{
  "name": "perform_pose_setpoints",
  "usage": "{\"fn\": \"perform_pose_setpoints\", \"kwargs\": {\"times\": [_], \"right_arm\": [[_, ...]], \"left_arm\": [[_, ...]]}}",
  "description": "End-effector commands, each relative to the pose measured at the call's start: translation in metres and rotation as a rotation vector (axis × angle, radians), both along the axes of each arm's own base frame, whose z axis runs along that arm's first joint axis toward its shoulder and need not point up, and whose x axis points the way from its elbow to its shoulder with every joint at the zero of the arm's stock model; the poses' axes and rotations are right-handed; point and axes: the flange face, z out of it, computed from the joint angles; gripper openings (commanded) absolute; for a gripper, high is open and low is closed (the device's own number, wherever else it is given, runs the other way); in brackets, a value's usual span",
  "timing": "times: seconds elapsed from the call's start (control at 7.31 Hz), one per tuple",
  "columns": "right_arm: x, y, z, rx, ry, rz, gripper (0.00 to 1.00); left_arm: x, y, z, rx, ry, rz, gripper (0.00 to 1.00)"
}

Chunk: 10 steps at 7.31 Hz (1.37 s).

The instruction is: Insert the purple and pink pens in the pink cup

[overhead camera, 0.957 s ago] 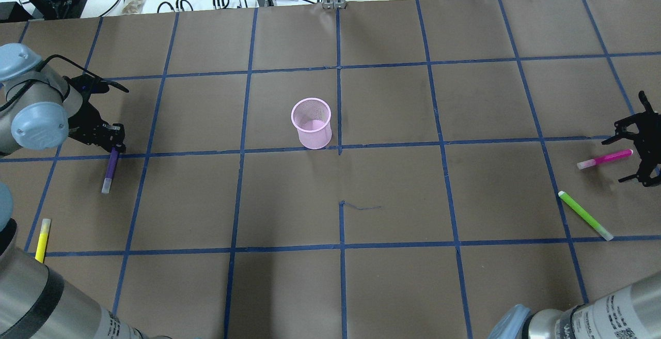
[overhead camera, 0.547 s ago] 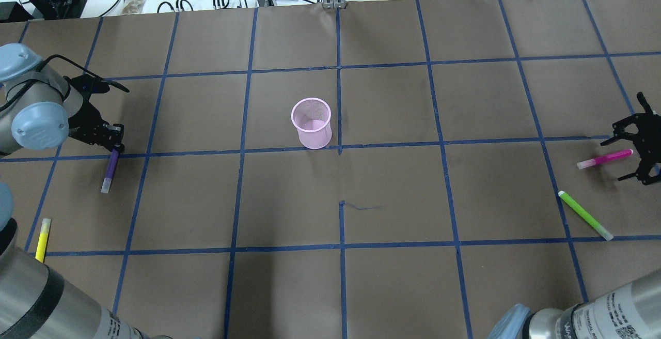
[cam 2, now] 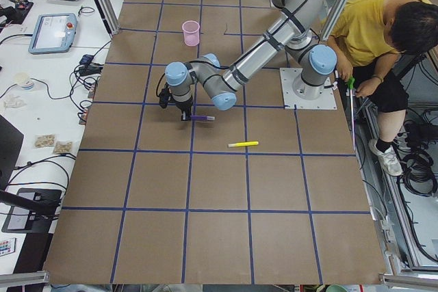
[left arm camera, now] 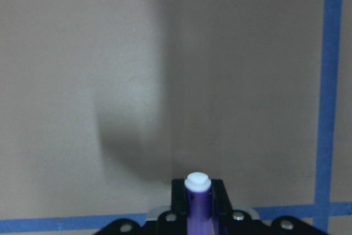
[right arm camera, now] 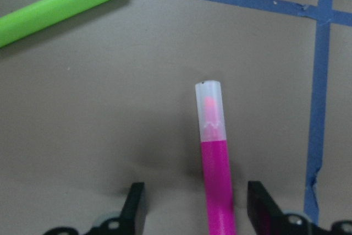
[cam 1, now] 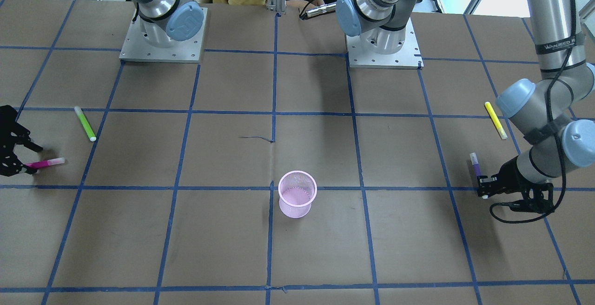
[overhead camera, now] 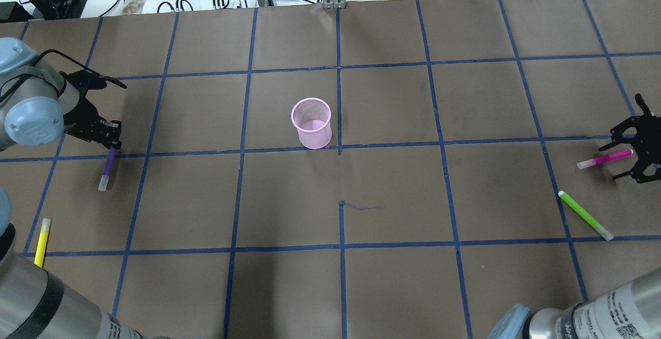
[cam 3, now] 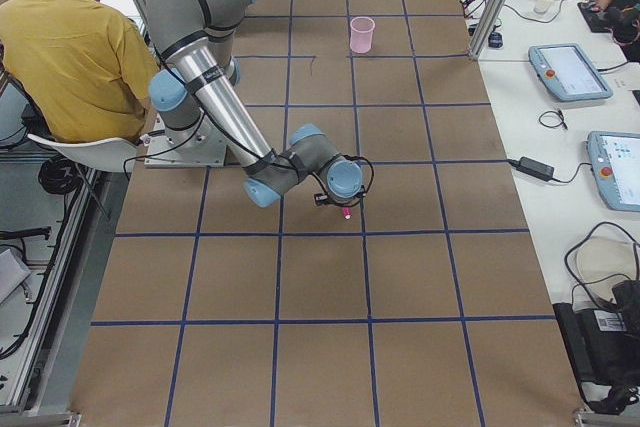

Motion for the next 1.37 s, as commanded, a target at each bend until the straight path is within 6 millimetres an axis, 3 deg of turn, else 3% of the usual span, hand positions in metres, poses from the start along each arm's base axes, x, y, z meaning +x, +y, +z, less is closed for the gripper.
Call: {"fn": "perform_pose_setpoints", "kwargs": {"times": [0.0,0.27,0.55,0.68,0.82,1.09,1.23], "right_arm": [[0.0,0.0,-0.001,-0.012,-0.001,0.034,0.33],[0.001,-0.001,0.004,-0.024,-0.005,0.031,0.21],[0.006,-0.005,0.014,-0.052,-0.014,0.025,0.21],[0.01,-0.006,0.027,-0.064,-0.001,0.029,0.21],[0.023,-0.011,0.057,-0.119,0.012,0.034,0.21],[0.11,-0.028,0.133,-0.147,0.031,0.039,0.21],[0.166,-0.031,0.171,-0.171,0.06,0.057,0.21]], "left_arm": [[-0.007,0.001,0.024,-0.021,-0.013,-0.009,0.0],[-0.011,0.004,0.042,-0.035,-0.019,-0.013,0.0],[-0.031,0.0,0.057,-0.055,-0.036,-0.047,0.0],[-0.038,-0.001,0.062,-0.061,-0.041,-0.058,0.0],[-0.039,-0.001,0.065,-0.066,-0.041,-0.058,0.0],[-0.042,-0.001,0.075,-0.085,-0.036,-0.062,0.0],[-0.047,-0.001,0.084,-0.122,0.002,-0.064,0.0]]}}
